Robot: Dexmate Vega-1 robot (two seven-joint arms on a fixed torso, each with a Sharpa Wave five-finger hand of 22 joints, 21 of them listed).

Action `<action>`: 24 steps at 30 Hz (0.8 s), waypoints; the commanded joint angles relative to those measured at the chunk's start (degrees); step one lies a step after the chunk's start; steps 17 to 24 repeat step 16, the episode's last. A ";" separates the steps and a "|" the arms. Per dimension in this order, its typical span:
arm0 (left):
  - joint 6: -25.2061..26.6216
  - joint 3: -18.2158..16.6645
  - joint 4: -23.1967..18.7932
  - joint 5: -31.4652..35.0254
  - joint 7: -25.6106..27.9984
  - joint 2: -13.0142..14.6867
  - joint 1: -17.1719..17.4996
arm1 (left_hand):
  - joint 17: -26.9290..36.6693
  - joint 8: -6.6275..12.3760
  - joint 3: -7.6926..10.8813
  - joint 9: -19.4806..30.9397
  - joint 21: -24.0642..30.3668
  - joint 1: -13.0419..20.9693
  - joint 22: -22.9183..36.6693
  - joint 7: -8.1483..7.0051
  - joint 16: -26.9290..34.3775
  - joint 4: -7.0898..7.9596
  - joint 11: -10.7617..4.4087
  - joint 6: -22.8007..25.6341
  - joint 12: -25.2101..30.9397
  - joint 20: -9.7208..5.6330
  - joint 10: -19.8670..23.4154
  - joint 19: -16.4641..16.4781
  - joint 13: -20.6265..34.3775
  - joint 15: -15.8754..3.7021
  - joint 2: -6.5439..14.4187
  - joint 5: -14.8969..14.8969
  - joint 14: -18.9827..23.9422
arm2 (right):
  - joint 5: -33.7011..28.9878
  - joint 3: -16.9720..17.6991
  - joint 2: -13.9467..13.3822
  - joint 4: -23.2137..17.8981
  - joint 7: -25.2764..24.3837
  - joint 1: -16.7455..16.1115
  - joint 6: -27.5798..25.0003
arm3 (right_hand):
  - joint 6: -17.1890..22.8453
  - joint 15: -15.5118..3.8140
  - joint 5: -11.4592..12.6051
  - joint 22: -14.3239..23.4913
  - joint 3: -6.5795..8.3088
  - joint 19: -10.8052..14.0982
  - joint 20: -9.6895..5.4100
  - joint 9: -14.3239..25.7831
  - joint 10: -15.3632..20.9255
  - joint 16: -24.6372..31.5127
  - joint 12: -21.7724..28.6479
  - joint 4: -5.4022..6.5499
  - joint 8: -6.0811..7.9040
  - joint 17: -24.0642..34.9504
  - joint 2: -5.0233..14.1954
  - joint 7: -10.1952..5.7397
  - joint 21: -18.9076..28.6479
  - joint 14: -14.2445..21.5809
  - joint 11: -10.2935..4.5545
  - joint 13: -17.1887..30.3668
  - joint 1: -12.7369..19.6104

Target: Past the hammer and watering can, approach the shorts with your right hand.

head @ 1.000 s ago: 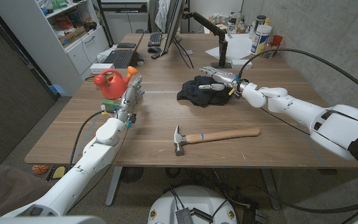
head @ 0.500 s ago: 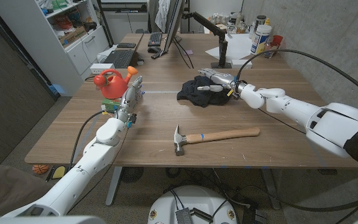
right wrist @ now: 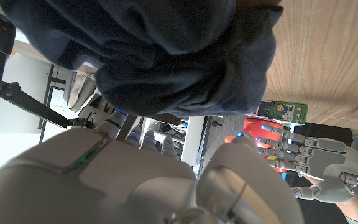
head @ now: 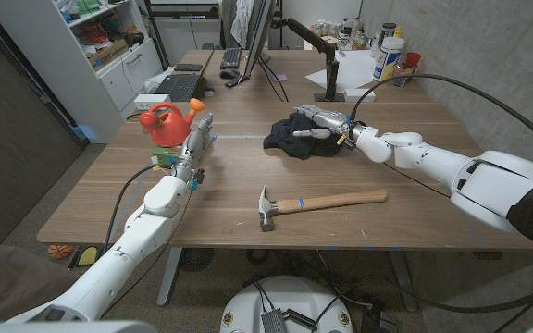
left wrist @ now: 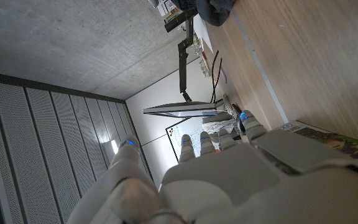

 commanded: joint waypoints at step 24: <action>-0.22 -0.42 1.64 -0.44 -1.21 0.01 -0.79 | 0.16 0.15 -0.23 0.15 0.36 -0.07 0.04 -0.11 0.23 -0.11 0.28 0.22 0.16 0.30 -0.12 0.09 0.16 -0.03 -0.29 0.34 -1.25 | 1.26 -3.60 2.68 5.03 -0.92 1.79 -0.60 | -0.62 -0.12 -0.10 0.13 0.06 -0.70 -0.03 0.13 -0.69 -0.09 0.18 -0.30 -0.14 0.18 0.67 0.03 -0.07 -2.21 0.08 0.17 0.08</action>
